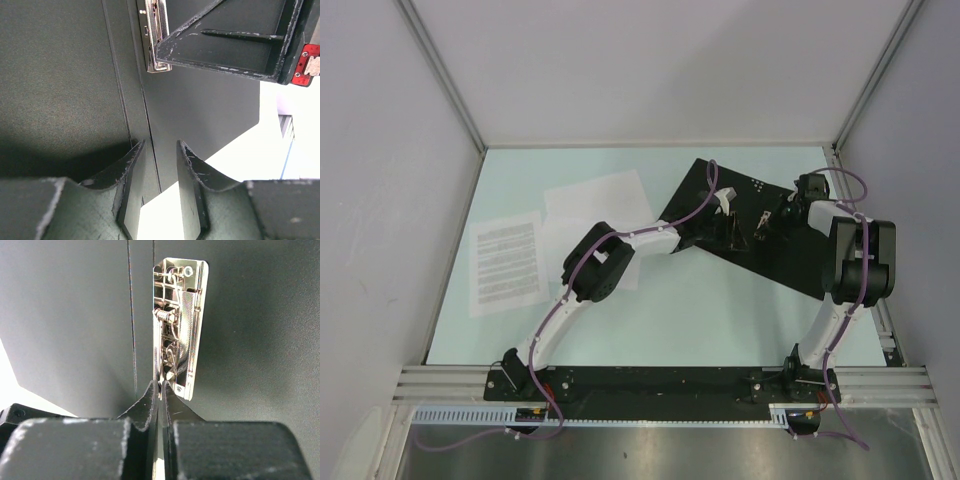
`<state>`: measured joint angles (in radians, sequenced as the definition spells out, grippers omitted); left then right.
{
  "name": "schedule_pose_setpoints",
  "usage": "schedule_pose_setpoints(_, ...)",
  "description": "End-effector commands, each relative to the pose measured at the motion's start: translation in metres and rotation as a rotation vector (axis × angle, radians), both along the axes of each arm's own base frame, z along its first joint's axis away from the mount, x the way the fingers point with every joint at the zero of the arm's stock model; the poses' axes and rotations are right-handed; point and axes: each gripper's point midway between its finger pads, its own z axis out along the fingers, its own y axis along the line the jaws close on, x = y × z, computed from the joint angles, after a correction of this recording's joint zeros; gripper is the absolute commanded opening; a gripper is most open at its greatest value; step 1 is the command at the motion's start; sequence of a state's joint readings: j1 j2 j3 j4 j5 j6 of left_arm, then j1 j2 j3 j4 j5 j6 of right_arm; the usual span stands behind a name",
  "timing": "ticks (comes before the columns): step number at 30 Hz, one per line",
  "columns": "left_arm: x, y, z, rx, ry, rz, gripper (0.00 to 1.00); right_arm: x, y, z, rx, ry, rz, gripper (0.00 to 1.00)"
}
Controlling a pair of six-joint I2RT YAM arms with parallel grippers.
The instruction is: Put the files into the folder
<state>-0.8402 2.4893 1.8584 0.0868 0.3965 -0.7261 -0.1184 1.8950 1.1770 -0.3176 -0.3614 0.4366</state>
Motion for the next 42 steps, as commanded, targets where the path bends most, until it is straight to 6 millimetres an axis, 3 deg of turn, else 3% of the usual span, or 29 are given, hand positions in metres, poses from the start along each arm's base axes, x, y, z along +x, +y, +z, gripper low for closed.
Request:
schedule_pose_setpoints(1, -0.004, 0.015, -0.024, 0.075, 0.047, 0.026, 0.37, 0.001, 0.004, -0.005, -0.009, 0.018, 0.007, 0.00)
schedule_pose_setpoints(10, 0.003, 0.022, -0.024, 0.093, 0.041, 0.040, 0.37, -0.034, -0.024, -0.041, -0.241, 0.188, 0.021, 0.00)
schedule_pose_setpoints(17, 0.003, 0.025, -0.024, 0.109, 0.039, 0.034, 0.37, -0.059, -0.030, -0.064, -0.368, 0.304, 0.081, 0.00)
schedule_pose_setpoints(19, 0.003, 0.027, -0.025, 0.116, 0.037, 0.033, 0.37, -0.067, -0.042, -0.071, -0.434, 0.347, 0.076, 0.00)
schedule_pose_setpoints(22, 0.004, 0.029, -0.028, 0.122, 0.037, 0.035, 0.37, -0.074, -0.046, -0.071, -0.468, 0.375, 0.082, 0.00)
schedule_pose_setpoints(27, 0.005, 0.033, -0.030, 0.126, 0.050, 0.042, 0.37, -0.075, -0.057, -0.069, -0.514, 0.375, 0.059, 0.00)
schedule_pose_setpoints(31, 0.006, 0.034, -0.028, 0.122, 0.043, 0.044, 0.36, -0.061, -0.053, -0.062, -0.451, 0.301, 0.065, 0.00)
schedule_pose_setpoints(35, 0.005, 0.034, -0.030, 0.123, 0.044, 0.040, 0.37, -0.044, -0.048, -0.043, -0.402, 0.206, 0.065, 0.00)
schedule_pose_setpoints(42, 0.003, 0.033, -0.032, 0.121, 0.049, 0.038, 0.37, -0.040, -0.050, -0.034, -0.355, 0.186, 0.066, 0.00)
